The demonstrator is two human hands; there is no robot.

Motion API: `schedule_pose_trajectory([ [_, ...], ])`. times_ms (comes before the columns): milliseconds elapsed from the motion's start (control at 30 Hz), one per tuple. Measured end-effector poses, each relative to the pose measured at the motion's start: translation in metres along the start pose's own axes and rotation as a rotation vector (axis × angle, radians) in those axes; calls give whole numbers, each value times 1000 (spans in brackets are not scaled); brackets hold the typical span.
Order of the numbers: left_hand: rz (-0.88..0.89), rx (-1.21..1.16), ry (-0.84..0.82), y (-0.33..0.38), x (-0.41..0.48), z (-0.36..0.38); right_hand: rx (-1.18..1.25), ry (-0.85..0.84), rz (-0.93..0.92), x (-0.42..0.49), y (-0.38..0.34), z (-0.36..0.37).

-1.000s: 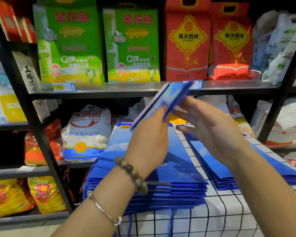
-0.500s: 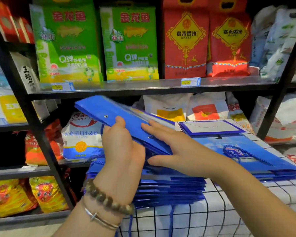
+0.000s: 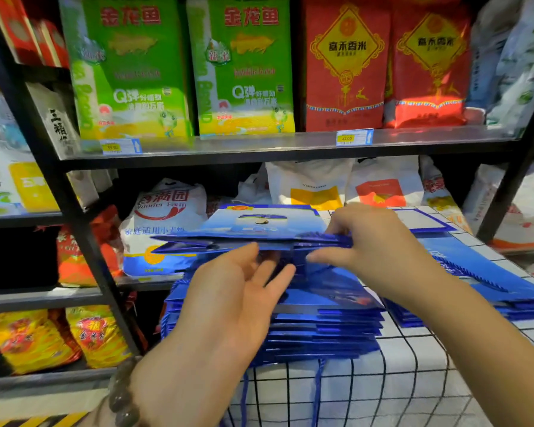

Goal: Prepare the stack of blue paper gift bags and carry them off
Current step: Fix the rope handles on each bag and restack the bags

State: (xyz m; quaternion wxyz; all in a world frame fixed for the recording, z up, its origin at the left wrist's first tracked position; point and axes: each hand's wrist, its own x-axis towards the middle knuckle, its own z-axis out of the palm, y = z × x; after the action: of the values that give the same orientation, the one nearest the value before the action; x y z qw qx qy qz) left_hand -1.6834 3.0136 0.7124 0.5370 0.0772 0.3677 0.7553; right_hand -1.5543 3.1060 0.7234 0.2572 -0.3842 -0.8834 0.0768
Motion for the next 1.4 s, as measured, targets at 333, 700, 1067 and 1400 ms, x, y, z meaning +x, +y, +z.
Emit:
schedule_pose_trajectory([
  [333, 114, 1025, -379, 8, -5, -8, 733, 7, 176, 2, 14, -20],
  [700, 762, 2059, -256, -11, 11, 4, 1255, -41, 353, 4, 11, -25],
  [1067, 568, 1399, -262, 26, 38, 29, 833, 409, 239, 0, 13, -5],
  [1400, 275, 1081, -316, 61, 48, 48, 313, -408, 27, 13, -27, 24],
])
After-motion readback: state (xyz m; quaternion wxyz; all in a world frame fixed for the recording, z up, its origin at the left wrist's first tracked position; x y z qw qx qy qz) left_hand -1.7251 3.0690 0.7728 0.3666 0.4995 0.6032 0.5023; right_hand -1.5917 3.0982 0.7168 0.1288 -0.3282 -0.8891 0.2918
